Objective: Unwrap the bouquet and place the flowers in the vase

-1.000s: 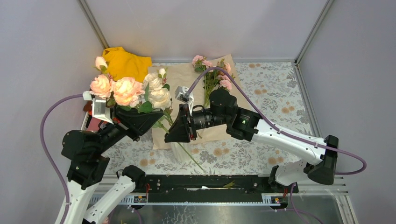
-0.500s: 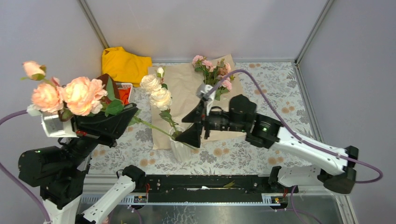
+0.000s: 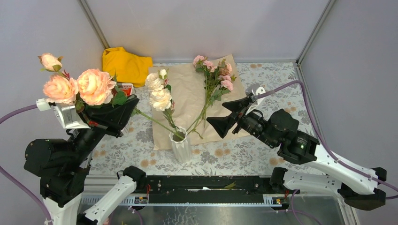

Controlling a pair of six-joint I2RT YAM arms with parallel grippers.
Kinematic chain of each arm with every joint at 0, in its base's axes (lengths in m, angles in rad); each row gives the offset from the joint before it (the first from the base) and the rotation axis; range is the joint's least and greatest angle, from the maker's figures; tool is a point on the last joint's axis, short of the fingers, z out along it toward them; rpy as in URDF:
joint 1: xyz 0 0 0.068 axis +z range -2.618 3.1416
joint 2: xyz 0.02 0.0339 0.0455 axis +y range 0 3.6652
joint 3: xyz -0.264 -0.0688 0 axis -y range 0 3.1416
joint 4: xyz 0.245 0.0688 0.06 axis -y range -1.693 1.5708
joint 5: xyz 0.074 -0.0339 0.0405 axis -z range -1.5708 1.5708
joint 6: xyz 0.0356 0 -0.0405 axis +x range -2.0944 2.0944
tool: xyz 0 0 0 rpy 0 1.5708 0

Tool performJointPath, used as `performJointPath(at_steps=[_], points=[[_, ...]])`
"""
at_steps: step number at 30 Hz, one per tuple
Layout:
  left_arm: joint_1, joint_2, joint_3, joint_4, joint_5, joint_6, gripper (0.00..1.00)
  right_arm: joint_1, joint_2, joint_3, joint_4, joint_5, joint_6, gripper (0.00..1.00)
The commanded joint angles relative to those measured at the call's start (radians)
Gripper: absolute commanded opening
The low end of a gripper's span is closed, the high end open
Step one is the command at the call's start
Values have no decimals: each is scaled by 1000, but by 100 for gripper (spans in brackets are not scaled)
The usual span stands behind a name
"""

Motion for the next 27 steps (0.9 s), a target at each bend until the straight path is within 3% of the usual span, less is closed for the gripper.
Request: performJointPath(at_steps=[1,10,16,27], points=[[9,2,16,-34,-46,63,0,4,-36,-15,30,77,-28,100],[9,13,-10,-38,-29,67,0,4,-37,-41,24,94,-37,100],[10,-18,-123,-30,25,58,0,4,-39,-57,32,146,-50,100],[10,-95,-323,19,61,-4,0,3,-9,-131,144,381,-50,100]])
